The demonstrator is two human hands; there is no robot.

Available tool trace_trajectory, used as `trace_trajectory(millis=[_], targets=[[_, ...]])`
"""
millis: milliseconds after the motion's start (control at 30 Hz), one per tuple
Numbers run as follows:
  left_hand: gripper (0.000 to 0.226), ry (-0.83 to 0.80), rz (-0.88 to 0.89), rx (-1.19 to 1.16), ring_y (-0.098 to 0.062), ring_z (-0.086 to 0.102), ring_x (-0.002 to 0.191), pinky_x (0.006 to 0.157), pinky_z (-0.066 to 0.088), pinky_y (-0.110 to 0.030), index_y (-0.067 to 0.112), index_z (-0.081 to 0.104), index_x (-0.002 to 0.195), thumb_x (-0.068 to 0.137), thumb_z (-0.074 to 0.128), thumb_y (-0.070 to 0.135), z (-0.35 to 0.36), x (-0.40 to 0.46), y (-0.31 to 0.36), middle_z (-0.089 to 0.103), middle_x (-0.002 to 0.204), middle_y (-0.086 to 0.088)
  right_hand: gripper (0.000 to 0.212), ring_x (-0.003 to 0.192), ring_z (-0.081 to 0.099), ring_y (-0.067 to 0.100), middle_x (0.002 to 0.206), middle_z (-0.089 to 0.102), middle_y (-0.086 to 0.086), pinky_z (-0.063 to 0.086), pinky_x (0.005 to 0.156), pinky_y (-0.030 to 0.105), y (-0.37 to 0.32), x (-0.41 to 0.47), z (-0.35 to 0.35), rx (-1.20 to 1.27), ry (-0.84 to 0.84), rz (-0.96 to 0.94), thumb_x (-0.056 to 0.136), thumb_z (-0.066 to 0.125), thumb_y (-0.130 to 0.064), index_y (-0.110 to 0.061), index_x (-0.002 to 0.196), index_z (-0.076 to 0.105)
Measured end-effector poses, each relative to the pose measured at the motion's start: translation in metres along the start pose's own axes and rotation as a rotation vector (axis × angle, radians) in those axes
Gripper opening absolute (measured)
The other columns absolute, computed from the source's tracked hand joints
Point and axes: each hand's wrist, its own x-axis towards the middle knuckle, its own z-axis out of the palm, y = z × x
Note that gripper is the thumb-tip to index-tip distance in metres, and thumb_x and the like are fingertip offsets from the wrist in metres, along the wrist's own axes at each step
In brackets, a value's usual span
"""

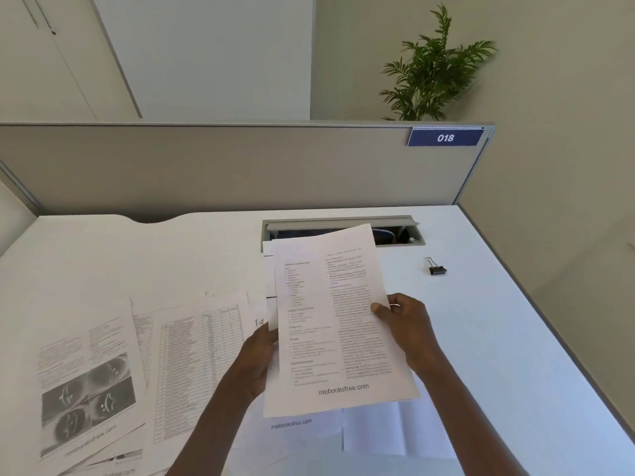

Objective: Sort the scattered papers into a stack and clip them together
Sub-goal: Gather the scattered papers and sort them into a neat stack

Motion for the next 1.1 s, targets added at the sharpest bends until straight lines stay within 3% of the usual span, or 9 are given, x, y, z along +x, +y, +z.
trace_trajectory(millis=[100, 167, 200, 267, 400, 567, 667, 767, 1100], targets=[[0.042, 0.042, -0.059, -0.055, -0.034, 0.073, 0.097, 0.075, 0.059, -0.047, 0.012, 0.071, 0.114, 0.099, 0.046, 0.042, -0.009, 0.008, -0.005, 0.074, 0.111, -0.016, 0.016, 0.073, 0.074, 0.019, 0.083, 0.077, 0.000, 0.061, 0.074, 0.042, 0.010, 0.000, 0.014, -0.003, 0.063, -0.040, 0.085, 0.071, -0.012, -0.017, 0.099, 0.065], [0.059, 0.034, -0.088, -0.070, -0.035, 0.071, 0.103, 0.084, 0.056, -0.051, 0.019, 0.069, 0.117, 0.096, 0.034, 0.061, -0.014, 0.013, -0.005, 0.073, 0.114, -0.014, 0.026, 0.069, 0.072, 0.011, 0.083, 0.075, -0.003, 0.058, 0.062, 0.023, 0.012, -0.003, 0.024, -0.022, 0.100, -0.081, 0.087, 0.069, -0.013, -0.020, 0.109, 0.058], [0.061, 0.027, -0.090, -0.067, -0.036, 0.070, 0.105, 0.088, 0.054, -0.053, 0.021, 0.069, 0.118, 0.094, 0.033, 0.065, -0.015, 0.014, -0.005, 0.074, 0.115, -0.013, 0.030, 0.068, 0.070, 0.006, 0.082, 0.073, -0.005, 0.052, 0.055, 0.013, 0.013, -0.003, 0.029, -0.030, 0.108, -0.101, 0.088, 0.068, -0.013, -0.021, 0.113, 0.055], [0.050, 0.030, -0.065, -0.019, -0.035, 0.069, 0.106, 0.090, 0.054, -0.053, 0.021, 0.069, 0.119, 0.095, 0.044, 0.057, -0.015, 0.016, -0.008, 0.074, 0.114, -0.011, 0.036, 0.070, 0.067, 0.002, 0.082, 0.070, -0.007, 0.046, 0.052, 0.007, 0.017, -0.001, 0.038, -0.045, 0.100, -0.124, 0.089, 0.068, -0.013, -0.024, 0.119, 0.052], [0.023, 0.102, 0.051, 0.160, -0.029, 0.074, 0.095, 0.077, 0.059, -0.043, 0.011, 0.069, 0.114, 0.093, 0.064, 0.015, -0.024, 0.022, -0.015, 0.074, 0.112, -0.014, 0.046, 0.079, 0.069, 0.011, 0.093, 0.073, 0.000, 0.049, 0.063, 0.015, 0.027, 0.007, 0.051, -0.093, 0.053, -0.129, 0.087, 0.070, -0.014, -0.024, 0.128, 0.052], [0.019, 0.200, 0.057, 0.215, -0.031, 0.074, 0.094, 0.079, 0.058, -0.048, 0.015, 0.071, 0.111, 0.094, 0.063, 0.012, -0.038, 0.030, -0.021, 0.077, 0.103, -0.009, 0.045, 0.092, 0.067, 0.020, 0.092, 0.072, 0.000, 0.053, 0.089, 0.036, 0.044, 0.028, 0.056, -0.108, 0.083, 0.039, 0.086, 0.072, -0.027, -0.017, 0.126, 0.056], [0.020, 0.240, 0.076, 0.239, -0.033, 0.072, 0.096, 0.084, 0.057, -0.052, 0.015, 0.071, 0.111, 0.094, 0.062, 0.012, -0.050, 0.032, -0.024, 0.078, 0.101, -0.009, 0.059, 0.117, 0.057, 0.033, 0.120, 0.065, 0.017, 0.045, 0.099, 0.039, 0.059, 0.048, 0.051, -0.236, 0.194, 0.192, 0.083, 0.072, -0.035, -0.002, 0.129, 0.053], [0.021, 0.277, 0.075, 0.249, -0.035, 0.072, 0.096, 0.088, 0.054, -0.058, 0.016, 0.070, 0.113, 0.094, 0.063, 0.013, -0.063, 0.034, -0.024, 0.077, 0.102, -0.010, 0.068, 0.125, 0.044, 0.040, 0.129, 0.050, 0.026, 0.038, 0.106, 0.044, 0.069, 0.062, 0.045, -0.443, 0.229, 0.233, 0.083, 0.070, -0.041, 0.007, 0.125, 0.047], [0.020, 0.331, 0.088, 0.235, -0.036, 0.072, 0.095, 0.084, 0.056, -0.055, 0.017, 0.070, 0.113, 0.094, 0.062, 0.014, -0.081, 0.035, -0.017, 0.077, 0.101, -0.010, 0.099, 0.123, 0.041, 0.035, 0.130, 0.043, 0.018, 0.050, 0.088, 0.044, 0.071, 0.114, 0.036, -0.824, 0.253, 0.214, 0.057, 0.085, -0.058, -0.001, 0.125, 0.041]])
